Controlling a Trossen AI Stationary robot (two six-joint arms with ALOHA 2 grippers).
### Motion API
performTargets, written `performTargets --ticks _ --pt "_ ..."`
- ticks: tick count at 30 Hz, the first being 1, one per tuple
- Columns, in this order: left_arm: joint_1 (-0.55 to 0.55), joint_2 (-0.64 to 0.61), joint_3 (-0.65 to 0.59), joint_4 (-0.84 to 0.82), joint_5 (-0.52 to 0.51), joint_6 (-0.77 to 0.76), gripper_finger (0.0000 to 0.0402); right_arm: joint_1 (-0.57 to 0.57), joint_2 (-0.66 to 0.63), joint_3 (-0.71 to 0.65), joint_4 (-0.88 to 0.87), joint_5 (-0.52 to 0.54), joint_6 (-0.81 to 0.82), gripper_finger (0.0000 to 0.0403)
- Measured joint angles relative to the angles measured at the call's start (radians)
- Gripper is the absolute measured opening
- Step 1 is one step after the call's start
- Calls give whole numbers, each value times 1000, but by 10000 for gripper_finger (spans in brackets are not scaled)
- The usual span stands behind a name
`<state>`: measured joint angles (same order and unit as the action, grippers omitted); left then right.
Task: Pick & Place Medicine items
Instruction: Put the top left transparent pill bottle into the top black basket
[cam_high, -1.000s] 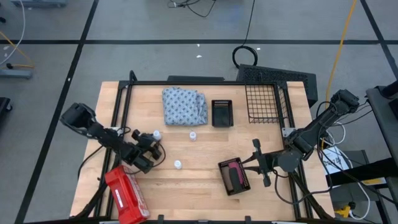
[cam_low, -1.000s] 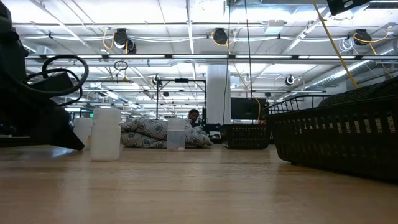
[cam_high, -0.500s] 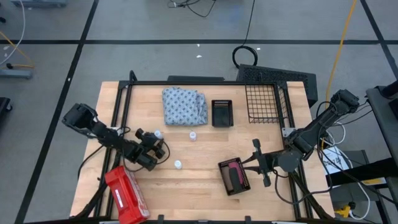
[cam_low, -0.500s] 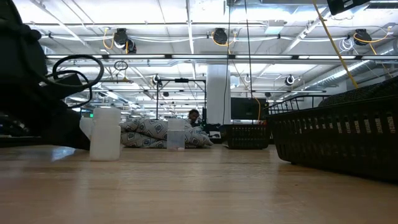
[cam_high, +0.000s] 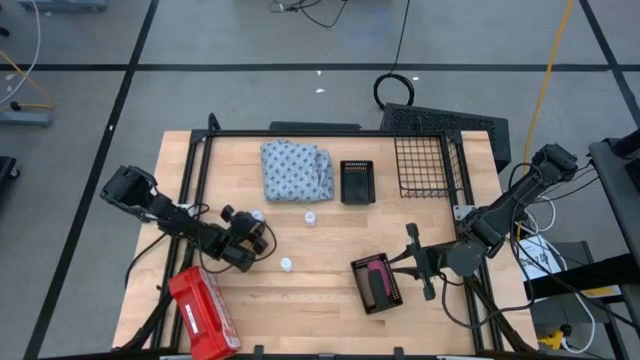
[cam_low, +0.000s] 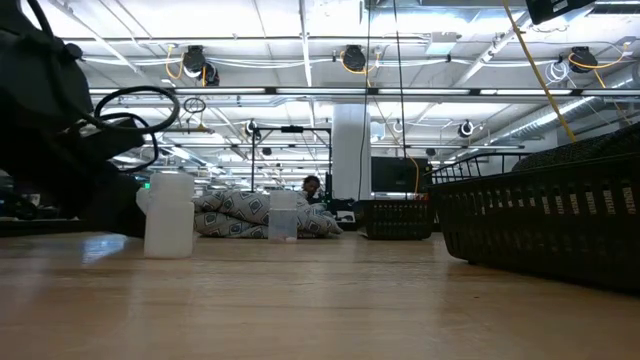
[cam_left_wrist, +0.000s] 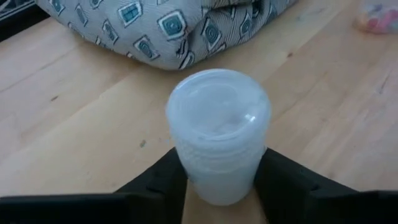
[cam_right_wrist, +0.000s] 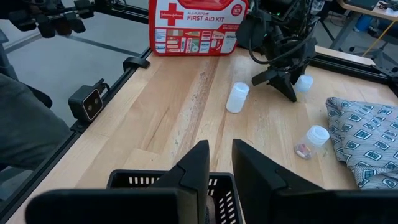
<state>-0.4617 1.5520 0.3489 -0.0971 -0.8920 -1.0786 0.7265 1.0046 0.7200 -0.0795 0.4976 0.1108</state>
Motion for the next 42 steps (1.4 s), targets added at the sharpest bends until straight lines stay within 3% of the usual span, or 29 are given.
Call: performTargets --ticks 5,9,22,30,38,42 --pt "7 -1 0 19 7 -2 145 0 0 0 0 0 0 57" --pt "34 -33 34 20 78 76 146 0 0 0 0 0 0 56" --pt "181 -119 369 67 379 662 149 -55 0 0 47 3 -2 52" --pt "226 -40 478 315 501 892 152 -154 35 0 62 3 -25 48" --pt "229 108 535 473 624 951 153 -280 167 0 152 -1 33 50" --pt "229 164 560 466 628 950 153 -344 247 0 271 -59 9 76"
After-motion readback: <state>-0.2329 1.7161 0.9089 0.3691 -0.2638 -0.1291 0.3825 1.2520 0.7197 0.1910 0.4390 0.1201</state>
